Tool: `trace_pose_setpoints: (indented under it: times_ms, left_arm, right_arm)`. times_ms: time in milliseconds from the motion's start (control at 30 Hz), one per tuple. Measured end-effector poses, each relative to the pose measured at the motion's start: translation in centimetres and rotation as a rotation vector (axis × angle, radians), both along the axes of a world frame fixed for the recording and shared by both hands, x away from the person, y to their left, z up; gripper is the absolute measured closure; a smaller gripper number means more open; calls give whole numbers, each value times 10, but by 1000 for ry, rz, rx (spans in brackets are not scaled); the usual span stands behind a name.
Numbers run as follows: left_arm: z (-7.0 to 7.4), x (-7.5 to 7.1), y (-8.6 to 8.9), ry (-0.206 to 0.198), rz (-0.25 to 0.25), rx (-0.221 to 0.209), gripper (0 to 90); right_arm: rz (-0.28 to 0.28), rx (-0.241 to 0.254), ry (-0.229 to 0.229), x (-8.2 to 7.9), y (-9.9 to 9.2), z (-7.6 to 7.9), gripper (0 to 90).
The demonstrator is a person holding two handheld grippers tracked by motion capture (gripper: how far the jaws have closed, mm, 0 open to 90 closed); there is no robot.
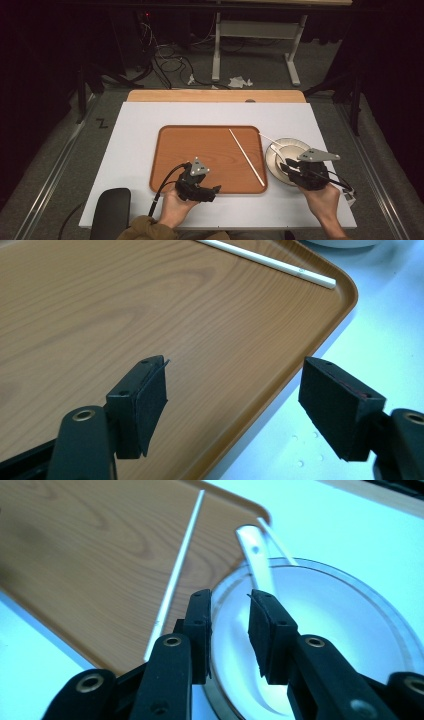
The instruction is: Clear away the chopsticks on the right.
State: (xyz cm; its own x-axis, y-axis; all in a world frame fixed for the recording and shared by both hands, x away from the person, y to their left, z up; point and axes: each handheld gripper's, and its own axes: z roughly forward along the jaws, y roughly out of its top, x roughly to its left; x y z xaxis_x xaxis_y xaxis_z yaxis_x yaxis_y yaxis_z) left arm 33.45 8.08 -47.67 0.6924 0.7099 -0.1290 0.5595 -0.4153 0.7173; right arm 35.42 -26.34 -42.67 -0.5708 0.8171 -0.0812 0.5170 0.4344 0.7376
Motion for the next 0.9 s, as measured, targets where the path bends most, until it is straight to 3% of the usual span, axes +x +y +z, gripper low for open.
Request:
trace_pose_setpoints:
  times_ms: [233, 600, 900]
  left_arm:
    - [0, 1, -1, 0, -2, 1, 272]
    - [0, -3, 2, -13, 16, 18, 271]
    - [-1, -8, 11, -4, 57, 17, 270]
  right_arm:
    - [-59, 55, -9, -1, -26, 5, 727]
    - [-155, 77, -36, 10, -69, 8, 735]
    - [-214, 83, 2, 28, -97, 1, 741]
